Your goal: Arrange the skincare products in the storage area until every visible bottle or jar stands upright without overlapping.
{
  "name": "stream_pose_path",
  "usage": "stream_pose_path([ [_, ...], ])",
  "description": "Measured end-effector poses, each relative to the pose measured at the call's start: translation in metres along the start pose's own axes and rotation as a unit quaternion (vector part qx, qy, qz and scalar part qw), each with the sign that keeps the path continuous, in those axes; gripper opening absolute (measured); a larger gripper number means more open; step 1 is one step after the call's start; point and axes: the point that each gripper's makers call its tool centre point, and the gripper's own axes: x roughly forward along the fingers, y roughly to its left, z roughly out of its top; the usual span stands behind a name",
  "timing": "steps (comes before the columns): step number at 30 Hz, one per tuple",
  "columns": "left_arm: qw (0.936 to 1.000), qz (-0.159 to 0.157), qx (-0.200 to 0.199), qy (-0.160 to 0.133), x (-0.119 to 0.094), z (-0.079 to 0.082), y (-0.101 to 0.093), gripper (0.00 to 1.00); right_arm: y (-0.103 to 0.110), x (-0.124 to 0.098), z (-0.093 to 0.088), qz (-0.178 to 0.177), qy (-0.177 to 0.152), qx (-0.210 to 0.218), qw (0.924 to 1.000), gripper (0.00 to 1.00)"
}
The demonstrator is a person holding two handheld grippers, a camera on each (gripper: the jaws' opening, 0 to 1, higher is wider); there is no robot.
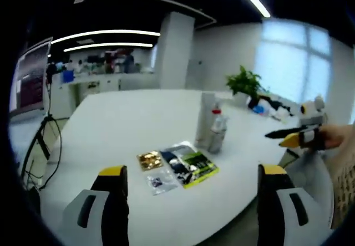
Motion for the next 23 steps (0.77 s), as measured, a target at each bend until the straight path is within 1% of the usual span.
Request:
stream_pose_path([
  [1,1.0000,0.005,0.002,-0.006,0.0002,0.0016,0.0019,0.94,-0.0002,-0.0005,0.0006,0.000,-0.003,0.002,1.0000,0.98],
  [5,0.9998,0.013,-0.008,-0.014,0.0000,0.0022,0.0044,0.93,-0.0011,-0.0018,0.0015,-0.005,-0.008,0.001,1.0000,0.98],
  [13,0.9999,0.004,-0.002,-0.010,0.0005,0.0003,-0.0011,0.93,-0.0030,-0.0023,0.0026,-0.011,-0.012,-0.001,0.9999,0.98],
  [23,1.0000,-0.001,0.002,-0.004,0.0003,-0.0023,-0.0038,0.92,-0.0026,-0.0024,0.0010,-0.013,-0.007,-0.005,0.9999,0.98],
])
